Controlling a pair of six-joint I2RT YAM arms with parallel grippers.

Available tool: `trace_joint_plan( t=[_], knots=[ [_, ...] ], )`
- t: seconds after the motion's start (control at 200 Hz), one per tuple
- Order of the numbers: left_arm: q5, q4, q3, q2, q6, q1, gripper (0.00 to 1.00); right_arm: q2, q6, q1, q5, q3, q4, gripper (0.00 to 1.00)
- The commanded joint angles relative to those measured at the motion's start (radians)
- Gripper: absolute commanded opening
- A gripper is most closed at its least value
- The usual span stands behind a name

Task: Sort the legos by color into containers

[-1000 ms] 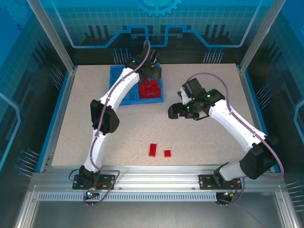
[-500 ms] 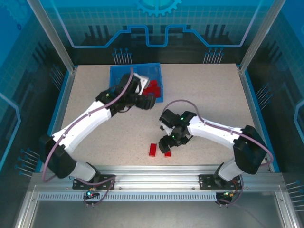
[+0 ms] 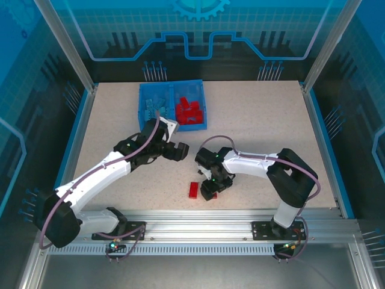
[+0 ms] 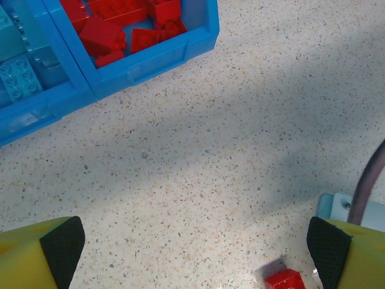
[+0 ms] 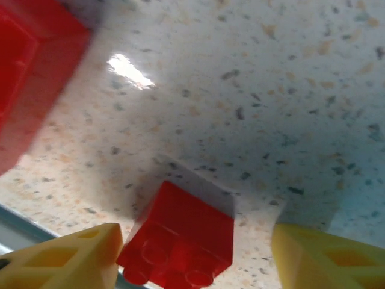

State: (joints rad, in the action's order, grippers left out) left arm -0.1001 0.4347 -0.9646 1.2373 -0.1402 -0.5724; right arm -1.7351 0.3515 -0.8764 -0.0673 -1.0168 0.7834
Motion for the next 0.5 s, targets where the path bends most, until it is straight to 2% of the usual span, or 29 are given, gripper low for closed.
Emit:
trace_joint_plan(
  t=[0.0,0.17,0.345,0.495],
  knots=[
    [-0.017,-0.032,0.014,-0.016,0.000,-0.003,0.99,-0.037,-0.010,-0.004,0.005,0.006,-0.021,0.62],
    [-0.025,-0.031,0.015,-0.019,0.010,-0.003,0.99,-0.047,0.040,-0.003,0.066,-0.001,0.015,0.44],
    [-0.020,-0.040,0.023,-0.022,0.011,-0.004,0.99,0.016,0.084,0.017,0.113,0.006,0.022,0.34],
    [-0.012,-0.053,0.027,-0.038,0.001,-0.004,0.99,0.145,0.115,0.106,0.104,-0.021,0.036,0.29]
  ],
)
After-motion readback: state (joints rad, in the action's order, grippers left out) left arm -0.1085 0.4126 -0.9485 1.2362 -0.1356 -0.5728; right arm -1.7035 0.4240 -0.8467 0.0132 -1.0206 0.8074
